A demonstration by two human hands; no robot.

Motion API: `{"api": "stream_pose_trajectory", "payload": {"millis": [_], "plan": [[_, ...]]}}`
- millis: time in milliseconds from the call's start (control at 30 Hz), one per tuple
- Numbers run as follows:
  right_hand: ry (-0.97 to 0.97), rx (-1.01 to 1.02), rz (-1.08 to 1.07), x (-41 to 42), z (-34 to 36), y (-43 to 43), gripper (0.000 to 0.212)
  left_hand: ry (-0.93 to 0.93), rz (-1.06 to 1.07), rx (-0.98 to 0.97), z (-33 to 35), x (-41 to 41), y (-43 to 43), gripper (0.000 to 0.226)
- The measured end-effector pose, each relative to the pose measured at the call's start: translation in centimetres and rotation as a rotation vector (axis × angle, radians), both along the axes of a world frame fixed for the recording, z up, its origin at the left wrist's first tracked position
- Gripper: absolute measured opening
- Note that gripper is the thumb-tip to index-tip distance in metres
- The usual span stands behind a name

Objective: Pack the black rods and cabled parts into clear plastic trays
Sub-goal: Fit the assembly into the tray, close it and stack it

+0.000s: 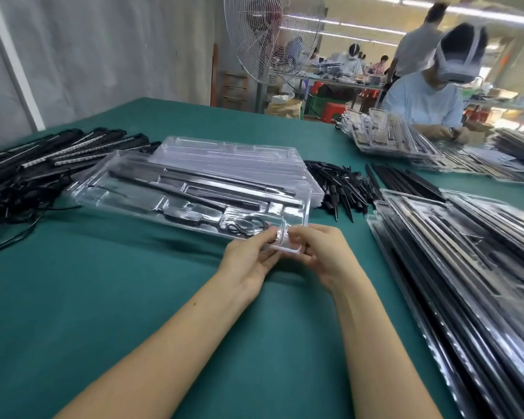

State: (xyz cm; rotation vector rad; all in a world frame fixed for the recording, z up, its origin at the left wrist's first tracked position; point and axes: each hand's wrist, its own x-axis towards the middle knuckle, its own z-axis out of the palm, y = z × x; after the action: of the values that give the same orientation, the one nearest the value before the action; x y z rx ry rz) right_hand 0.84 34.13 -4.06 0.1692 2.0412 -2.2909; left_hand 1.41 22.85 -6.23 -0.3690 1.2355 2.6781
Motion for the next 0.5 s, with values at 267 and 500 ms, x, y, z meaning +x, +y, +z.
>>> {"api": "stream_pose_trajectory", "payload": {"millis": [267,500], "plan": [[0.003,-0.005,0.000,0.00,0.57,0.62,0.007,-0.006,0.068,-0.041,0.23,0.18,-0.26,0.009],[-0.077,0.156,0.015,0.23,0.58,0.05,0.013,-0.033,0.084,-0.060,-0.29,0.33,-0.23,0.007]]}}
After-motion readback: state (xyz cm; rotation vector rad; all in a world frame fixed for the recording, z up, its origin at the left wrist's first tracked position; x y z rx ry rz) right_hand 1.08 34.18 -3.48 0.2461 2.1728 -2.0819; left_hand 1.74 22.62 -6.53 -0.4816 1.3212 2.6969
